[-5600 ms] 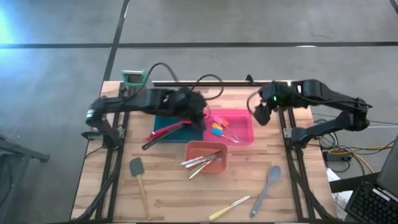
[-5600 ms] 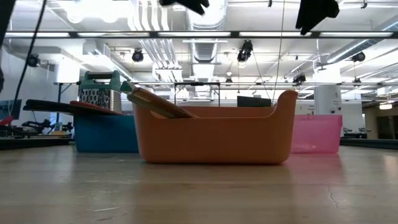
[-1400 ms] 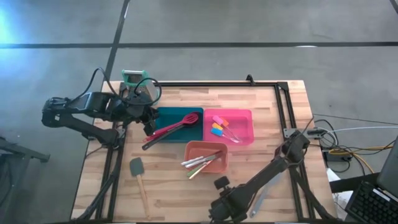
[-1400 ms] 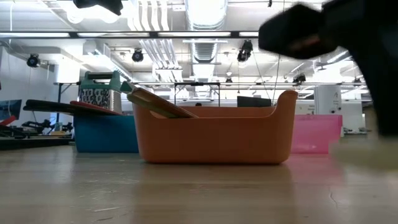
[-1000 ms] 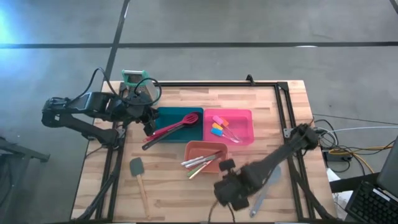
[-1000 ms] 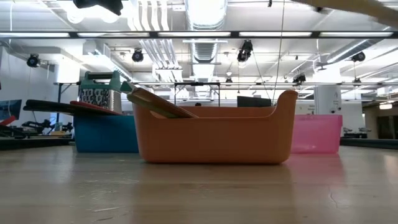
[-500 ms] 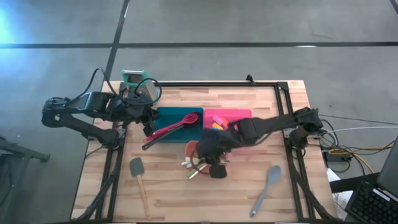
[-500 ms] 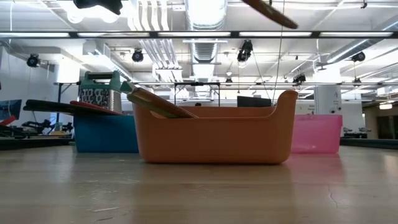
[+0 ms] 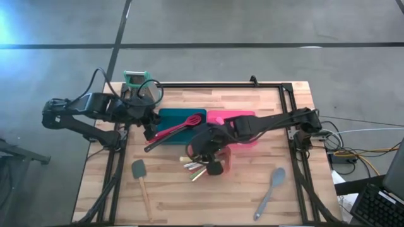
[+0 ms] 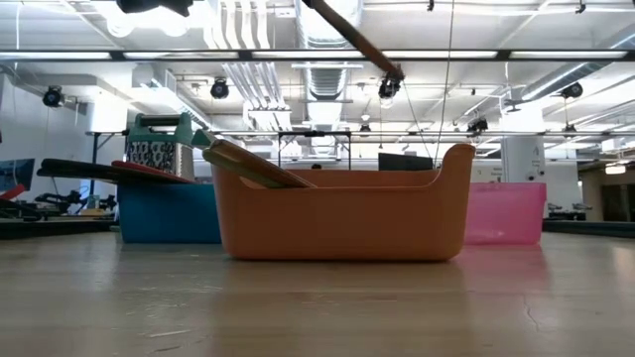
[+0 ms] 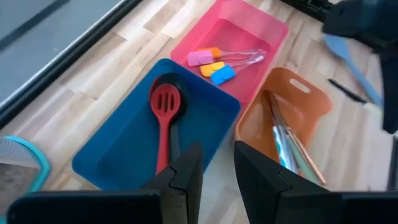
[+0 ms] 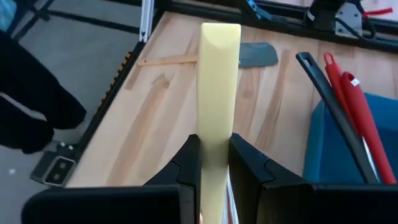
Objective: Pick & Place Kitchen Items
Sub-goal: Put the yellow knife into the orange bin
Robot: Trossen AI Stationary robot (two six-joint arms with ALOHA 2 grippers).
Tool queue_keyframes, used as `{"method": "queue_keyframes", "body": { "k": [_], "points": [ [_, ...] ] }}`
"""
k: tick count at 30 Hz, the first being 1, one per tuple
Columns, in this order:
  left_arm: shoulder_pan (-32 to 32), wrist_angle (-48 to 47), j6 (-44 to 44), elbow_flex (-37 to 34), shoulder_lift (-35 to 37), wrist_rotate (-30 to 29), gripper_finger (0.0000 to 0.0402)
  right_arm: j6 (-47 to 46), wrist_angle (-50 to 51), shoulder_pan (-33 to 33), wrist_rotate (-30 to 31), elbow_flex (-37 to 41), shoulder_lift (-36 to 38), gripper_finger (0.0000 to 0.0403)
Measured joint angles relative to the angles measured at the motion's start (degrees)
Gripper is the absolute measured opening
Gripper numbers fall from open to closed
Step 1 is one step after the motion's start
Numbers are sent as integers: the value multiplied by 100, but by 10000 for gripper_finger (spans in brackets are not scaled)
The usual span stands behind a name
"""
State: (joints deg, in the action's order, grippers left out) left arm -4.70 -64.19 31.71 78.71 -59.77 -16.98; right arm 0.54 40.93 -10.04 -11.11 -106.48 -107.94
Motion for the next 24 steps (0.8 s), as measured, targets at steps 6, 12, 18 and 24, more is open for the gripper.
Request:
{"method": "queue_keyframes", "body": {
  "k": [6,12,18,24],
  "points": [
    [1,5,168,89,2,90,94,494,8,17,-2,26,-319,42],
    [1,-29,200,135,15,301,94,790,65,68,-3,163,-753,42],
    [1,-198,321,163,31,319,94,1023,-121,69,-128,587,-855,42],
    [1,-236,482,165,71,422,94,1016,-828,101,-195,1218,-815,42]
  ]
}}
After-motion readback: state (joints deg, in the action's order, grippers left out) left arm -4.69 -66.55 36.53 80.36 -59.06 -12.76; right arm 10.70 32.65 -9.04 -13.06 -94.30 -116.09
